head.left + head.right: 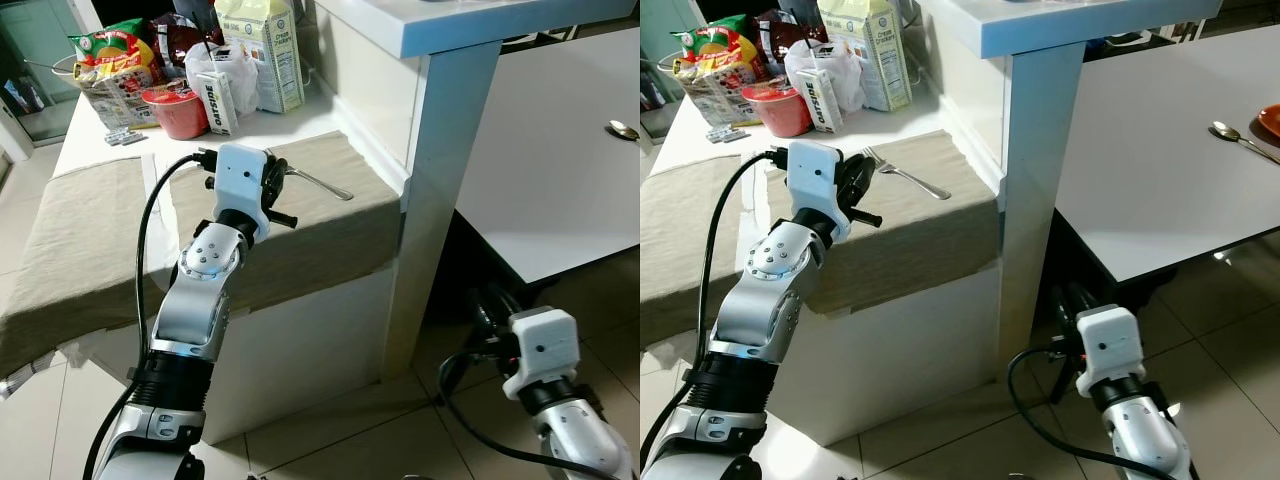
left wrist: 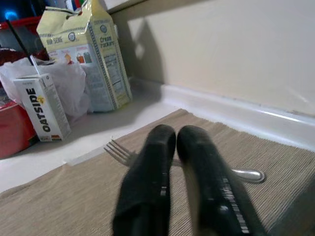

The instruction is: Setting the table

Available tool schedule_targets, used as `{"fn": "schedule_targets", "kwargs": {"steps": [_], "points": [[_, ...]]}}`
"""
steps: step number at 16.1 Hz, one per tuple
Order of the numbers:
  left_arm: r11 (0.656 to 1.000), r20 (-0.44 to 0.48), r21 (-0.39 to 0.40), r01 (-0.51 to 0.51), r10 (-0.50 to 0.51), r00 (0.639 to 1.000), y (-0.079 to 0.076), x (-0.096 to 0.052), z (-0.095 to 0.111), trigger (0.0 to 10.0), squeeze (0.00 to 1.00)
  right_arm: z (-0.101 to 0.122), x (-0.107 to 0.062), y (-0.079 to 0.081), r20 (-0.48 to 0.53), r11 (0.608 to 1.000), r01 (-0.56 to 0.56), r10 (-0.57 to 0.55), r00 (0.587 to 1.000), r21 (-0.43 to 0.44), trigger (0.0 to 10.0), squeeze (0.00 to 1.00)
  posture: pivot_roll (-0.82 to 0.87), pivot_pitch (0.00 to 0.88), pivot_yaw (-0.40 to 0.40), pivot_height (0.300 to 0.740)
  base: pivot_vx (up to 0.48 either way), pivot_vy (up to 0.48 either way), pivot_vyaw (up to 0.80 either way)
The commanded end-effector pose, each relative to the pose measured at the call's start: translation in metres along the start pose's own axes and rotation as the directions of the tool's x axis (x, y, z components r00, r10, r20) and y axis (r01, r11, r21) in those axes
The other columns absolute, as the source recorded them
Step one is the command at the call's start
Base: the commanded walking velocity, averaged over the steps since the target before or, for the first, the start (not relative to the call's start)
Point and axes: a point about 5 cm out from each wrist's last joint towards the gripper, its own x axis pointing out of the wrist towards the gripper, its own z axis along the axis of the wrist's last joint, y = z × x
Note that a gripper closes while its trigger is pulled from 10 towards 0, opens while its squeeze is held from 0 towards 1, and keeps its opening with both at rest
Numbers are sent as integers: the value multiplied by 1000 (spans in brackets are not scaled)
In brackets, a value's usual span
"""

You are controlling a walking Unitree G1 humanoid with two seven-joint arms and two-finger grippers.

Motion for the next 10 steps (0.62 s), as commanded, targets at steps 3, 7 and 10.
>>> {"fn": "schedule_targets", "kwargs": {"steps": [3, 7, 10], "points": [[999, -7, 29, 22, -22, 1000, 4, 11, 2, 0, 0, 6, -3, -3, 27, 1000, 0, 0, 1000, 0, 10000, 0, -215, 16, 121, 740, 0, 0, 0], [980, -46, 79, 185, -182, 982, -10, 43, 9, 10000, 0, 10, -6, 0, 41, 1000, -1, 1, 999, 1, 10000, 0, -228, 26, 139, 740, 0, 0, 0], [955, -91, 123, 268, -258, 962, -25, 60, 9, 10000, 0, 15, -14, 2, 45, 1000, 14, -14, 999, 0, 10000, 0, -256, 48, 155, 740, 0, 0, 0]]}}
